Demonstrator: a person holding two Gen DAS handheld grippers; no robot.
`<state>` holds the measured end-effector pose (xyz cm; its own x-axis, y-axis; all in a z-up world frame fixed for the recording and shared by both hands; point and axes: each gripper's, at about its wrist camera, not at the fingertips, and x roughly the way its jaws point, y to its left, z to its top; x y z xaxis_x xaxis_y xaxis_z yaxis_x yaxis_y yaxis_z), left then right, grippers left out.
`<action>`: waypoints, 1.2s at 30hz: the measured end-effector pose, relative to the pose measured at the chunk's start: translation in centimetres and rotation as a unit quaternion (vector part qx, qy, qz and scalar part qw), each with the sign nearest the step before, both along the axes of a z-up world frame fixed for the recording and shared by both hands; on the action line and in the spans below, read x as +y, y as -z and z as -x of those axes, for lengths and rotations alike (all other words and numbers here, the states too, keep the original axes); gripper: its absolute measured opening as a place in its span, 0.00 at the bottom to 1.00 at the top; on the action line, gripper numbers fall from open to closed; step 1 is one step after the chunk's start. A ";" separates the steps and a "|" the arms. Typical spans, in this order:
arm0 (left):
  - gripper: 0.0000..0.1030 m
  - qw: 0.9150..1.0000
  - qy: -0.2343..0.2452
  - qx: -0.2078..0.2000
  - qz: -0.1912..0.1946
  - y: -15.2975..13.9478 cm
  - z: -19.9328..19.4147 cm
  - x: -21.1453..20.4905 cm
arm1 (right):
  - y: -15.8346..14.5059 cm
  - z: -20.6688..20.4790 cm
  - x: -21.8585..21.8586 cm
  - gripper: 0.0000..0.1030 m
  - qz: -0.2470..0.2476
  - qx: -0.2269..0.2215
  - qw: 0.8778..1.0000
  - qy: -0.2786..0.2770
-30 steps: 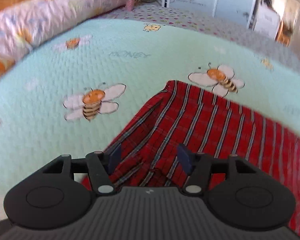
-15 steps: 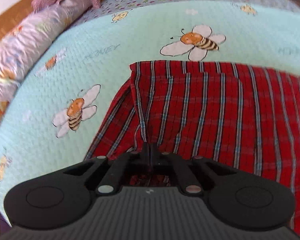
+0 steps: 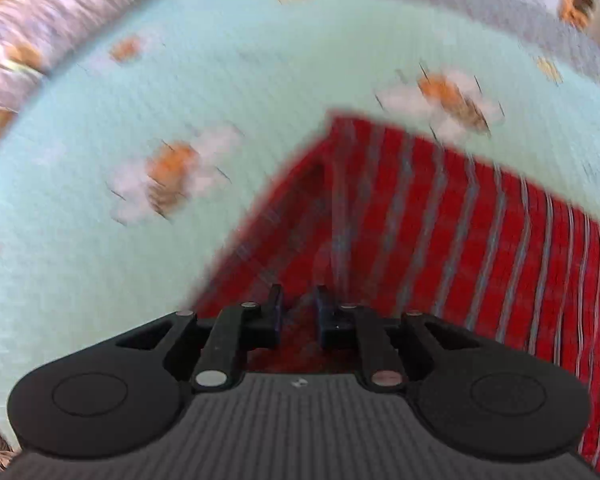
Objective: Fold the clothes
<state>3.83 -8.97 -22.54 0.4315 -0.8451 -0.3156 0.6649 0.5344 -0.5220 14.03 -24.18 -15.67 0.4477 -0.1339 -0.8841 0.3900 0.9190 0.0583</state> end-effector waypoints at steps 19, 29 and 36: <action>0.56 1.000 -0.005 0.023 0.005 0.2 -0.7 0.7 | 2.4 -2.6 -1.6 0.57 -0.118 0.073 0.986 0.090; 0.56 0.999 -0.012 0.032 0.009 0.3 -1.0 1.1 | 0.4 -2.5 -0.9 0.01 -0.135 0.000 0.989 0.061; 0.56 0.999 -0.017 0.026 0.017 0.2 -0.9 1.1 | -1.2 -3.9 0.8 0.01 -0.125 -0.031 0.992 0.017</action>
